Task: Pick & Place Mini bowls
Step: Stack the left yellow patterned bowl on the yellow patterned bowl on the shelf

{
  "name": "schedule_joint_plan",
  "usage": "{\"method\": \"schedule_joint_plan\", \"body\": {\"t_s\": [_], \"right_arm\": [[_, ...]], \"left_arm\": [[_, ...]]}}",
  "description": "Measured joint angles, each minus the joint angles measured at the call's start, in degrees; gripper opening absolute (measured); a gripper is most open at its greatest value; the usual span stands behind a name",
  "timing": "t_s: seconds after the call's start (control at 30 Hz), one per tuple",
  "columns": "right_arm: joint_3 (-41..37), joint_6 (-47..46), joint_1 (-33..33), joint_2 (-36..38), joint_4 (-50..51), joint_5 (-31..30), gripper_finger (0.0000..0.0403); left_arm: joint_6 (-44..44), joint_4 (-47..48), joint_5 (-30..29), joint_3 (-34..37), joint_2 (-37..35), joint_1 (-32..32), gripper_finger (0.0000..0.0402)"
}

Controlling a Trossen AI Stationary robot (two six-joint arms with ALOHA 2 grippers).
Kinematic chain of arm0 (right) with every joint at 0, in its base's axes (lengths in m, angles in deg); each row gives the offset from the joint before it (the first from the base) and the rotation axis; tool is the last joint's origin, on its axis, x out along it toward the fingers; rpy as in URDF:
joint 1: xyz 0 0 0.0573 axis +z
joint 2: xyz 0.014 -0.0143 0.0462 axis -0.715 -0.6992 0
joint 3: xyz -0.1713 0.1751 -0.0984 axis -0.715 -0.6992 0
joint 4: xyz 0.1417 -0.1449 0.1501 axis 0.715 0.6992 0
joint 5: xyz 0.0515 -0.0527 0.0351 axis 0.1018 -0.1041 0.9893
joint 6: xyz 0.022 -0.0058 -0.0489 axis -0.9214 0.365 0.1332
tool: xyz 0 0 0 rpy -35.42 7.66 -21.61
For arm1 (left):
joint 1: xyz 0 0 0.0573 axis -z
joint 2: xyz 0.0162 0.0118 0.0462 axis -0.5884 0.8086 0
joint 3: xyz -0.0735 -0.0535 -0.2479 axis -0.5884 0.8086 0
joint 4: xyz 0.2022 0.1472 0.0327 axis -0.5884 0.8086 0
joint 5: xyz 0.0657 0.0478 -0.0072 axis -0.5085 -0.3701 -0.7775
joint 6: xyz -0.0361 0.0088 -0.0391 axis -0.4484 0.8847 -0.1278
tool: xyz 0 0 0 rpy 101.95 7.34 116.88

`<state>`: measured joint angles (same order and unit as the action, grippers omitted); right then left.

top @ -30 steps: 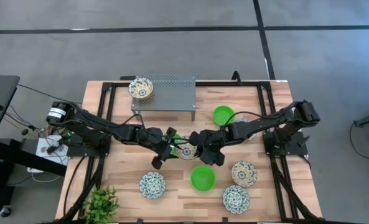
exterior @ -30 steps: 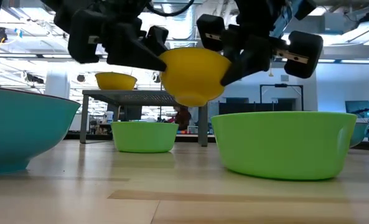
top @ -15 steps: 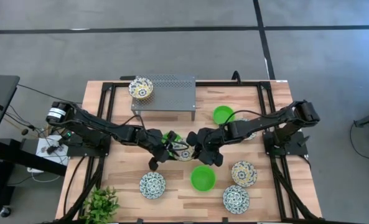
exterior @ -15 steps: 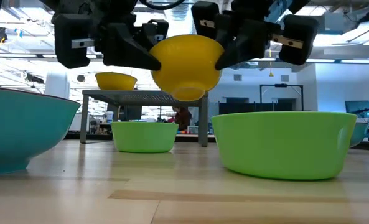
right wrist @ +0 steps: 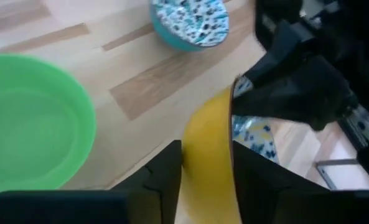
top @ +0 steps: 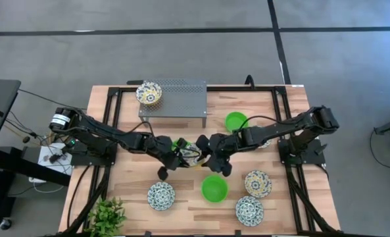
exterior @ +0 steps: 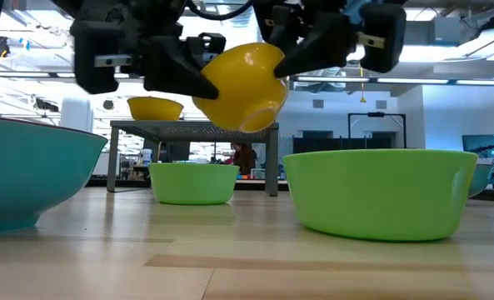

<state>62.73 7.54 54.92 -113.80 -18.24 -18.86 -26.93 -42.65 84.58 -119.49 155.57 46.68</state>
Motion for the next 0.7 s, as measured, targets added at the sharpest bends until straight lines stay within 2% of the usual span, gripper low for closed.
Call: {"method": "schedule_joint_plan", "body": {"t_s": [0.13, 0.23, 0.33, 0.5, 0.7], "right_arm": [[0.01, -0.37, 0.53, -0.01, 0.59, -2.07, 0.0153], [-0.10, 0.53, 1.75, 1.28, 1.02, -6.92, 0.0162], [-0.12, 0.52, 3.15, 3.79, 2.63, -12.80, 0.0167], [-0.18, -3.67, 5.49, 8.75, 8.53, -22.49, 0.0165], [-0.21, -17.83, 5.17, 12.57, 17.40, -23.25, 0.0151]], "left_arm": [[-3.16, 0.45, -0.53, -0.07, -0.07, 0.02, 0.0019], [-4.77, 0.61, -0.81, -0.07, -0.14, 0.10, 0.0019], [-5.97, 1.56, -4.09, -0.07, -1.12, 0.28, 0.0022], [-5.70, 3.76, -11.87, -0.07, -5.60, 0.24, 0.0020], [-2.77, 6.34, -24.76, -0.07, -15.07, 0.11, 0.0022]]}}
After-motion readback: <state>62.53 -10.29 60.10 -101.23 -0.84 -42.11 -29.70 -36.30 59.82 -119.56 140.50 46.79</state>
